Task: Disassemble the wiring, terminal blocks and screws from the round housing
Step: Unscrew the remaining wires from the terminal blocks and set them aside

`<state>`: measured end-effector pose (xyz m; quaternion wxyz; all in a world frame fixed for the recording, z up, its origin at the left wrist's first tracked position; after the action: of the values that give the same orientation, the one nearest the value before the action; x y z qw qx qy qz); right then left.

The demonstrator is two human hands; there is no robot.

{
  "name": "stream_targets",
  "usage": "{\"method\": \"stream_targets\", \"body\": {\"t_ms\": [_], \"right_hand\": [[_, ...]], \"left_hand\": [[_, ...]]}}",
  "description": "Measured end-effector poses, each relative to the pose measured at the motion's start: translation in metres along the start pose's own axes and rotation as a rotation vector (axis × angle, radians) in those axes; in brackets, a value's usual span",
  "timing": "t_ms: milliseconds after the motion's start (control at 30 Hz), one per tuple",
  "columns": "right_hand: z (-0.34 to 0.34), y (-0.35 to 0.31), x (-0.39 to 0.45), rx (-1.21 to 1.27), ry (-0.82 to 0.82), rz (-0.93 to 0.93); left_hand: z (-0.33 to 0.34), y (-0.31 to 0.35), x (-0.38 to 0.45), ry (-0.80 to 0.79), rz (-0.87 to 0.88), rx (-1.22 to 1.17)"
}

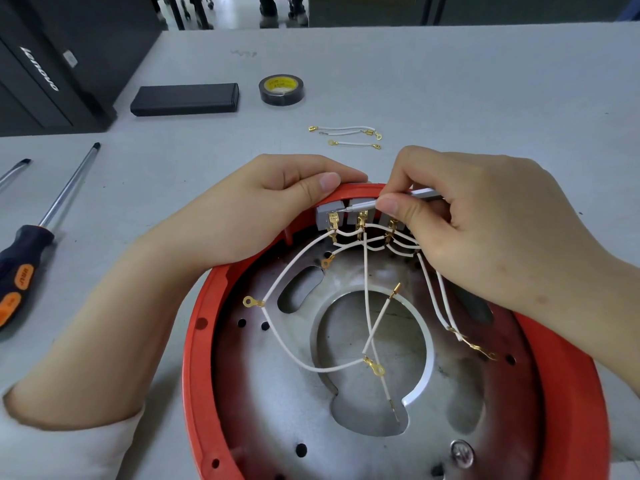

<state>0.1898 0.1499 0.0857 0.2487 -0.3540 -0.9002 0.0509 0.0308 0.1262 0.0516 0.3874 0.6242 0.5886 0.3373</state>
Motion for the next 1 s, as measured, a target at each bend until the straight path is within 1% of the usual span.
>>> {"method": "stream_targets", "body": {"t_ms": [333, 600, 867, 1000], "right_hand": [[0.000, 0.000, 0.003, 0.017, -0.057, 0.015], [-0.001, -0.001, 0.005, -0.016, -0.044, -0.021], [-0.002, -0.006, 0.024, -0.113, 0.028, -0.112], [0.001, -0.003, 0.036, -0.120, 0.074, -0.062]], "left_hand": [[-0.001, 0.000, 0.000, -0.010, 0.006, 0.002], [0.000, 0.001, 0.000, -0.008, 0.006, 0.011], [0.001, 0.003, -0.001, -0.022, 0.026, -0.007], [0.000, 0.002, -0.001, -0.006, 0.025, -0.005]]}}
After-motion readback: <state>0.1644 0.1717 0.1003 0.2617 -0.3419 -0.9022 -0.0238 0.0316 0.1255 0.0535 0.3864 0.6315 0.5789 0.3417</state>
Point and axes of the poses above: each hand's wrist, its own x-axis towards the middle knuckle, its own z-axis out of the palm, y = z × x, the point moved 6 cm from there along x, towards the middle knuckle, and after that the axes turned 4 degrees about -z, right-handed, at the moved point
